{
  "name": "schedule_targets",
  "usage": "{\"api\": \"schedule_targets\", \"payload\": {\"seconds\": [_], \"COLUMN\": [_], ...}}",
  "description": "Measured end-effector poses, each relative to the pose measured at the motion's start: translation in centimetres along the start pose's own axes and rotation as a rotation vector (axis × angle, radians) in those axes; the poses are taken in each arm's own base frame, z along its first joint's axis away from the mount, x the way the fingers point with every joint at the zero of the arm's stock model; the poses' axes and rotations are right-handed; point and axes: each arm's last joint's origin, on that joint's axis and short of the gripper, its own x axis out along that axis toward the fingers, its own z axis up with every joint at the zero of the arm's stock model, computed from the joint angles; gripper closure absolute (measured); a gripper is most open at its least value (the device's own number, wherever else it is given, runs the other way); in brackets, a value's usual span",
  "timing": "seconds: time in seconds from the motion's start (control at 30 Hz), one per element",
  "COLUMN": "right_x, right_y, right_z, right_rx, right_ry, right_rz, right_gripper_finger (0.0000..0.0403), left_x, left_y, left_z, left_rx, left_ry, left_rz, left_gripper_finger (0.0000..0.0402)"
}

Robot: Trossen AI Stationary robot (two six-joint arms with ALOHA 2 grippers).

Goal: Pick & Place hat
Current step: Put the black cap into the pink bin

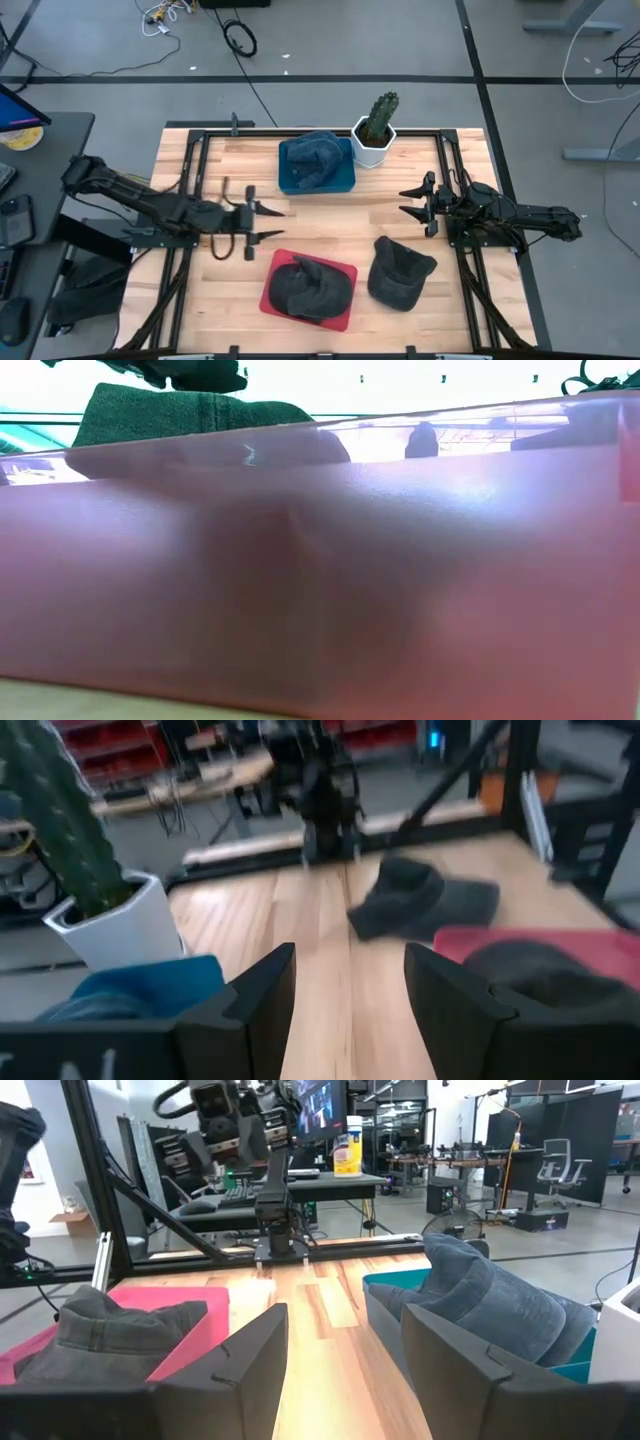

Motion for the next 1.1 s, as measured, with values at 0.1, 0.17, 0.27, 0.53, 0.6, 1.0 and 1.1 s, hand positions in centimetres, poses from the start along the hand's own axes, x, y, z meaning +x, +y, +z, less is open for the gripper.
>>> {"api": "schedule_targets", "payload": {"seconds": [0.1, 0.17, 0.27, 0.53, 0.6, 1.0, 1.1], "right_x": [0.0, 0.0, 0.0, 0.0, 0.0, 0.0, 0.0], "right_y": [0.0, 0.0, 0.0, 0.0, 0.0, 0.0, 0.0], "right_z": [0.0, 0.0, 0.0, 0.0, 0.0, 0.0, 0.0], "right_rx": [0.000, 0.000, 0.000, 0.000, 0.000, 0.000, 0.000], "right_ry": [0.000, 0.000, 0.000, 0.000, 0.000, 0.000, 0.000], "right_rz": [0.000, 0.000, 0.000, 0.000, 0.000, 0.000, 0.000], "right_gripper_finger": [0.0204, 0.0204, 0.0204, 0.0204, 0.0204, 0.0204, 0.0204], "left_x": [-1.1, -1.7, -2.2, -3.4, -3.7, -6.1, -6.3], "left_y": [0.6, 1.1, 1.9, 3.9, 4.2, 4.4, 4.2], "left_z": [-1.7, -3.2, -5.5, -8.3, -8.3, -7.6, -7.7], "left_rx": [-0.033, -0.067, -0.118, -0.163, -0.162, -0.120, -0.117], "left_ry": [-0.063, -0.108, -0.176, -0.296, -0.308, -0.375, -0.374], "left_rz": [-0.015, -0.023, 0.009, 0.032, 0.039, 0.026, 0.005], "left_gripper_finger": [0.0209, 0.0209, 0.0209, 0.0209, 0.0209, 0.0209, 0.0209]}}
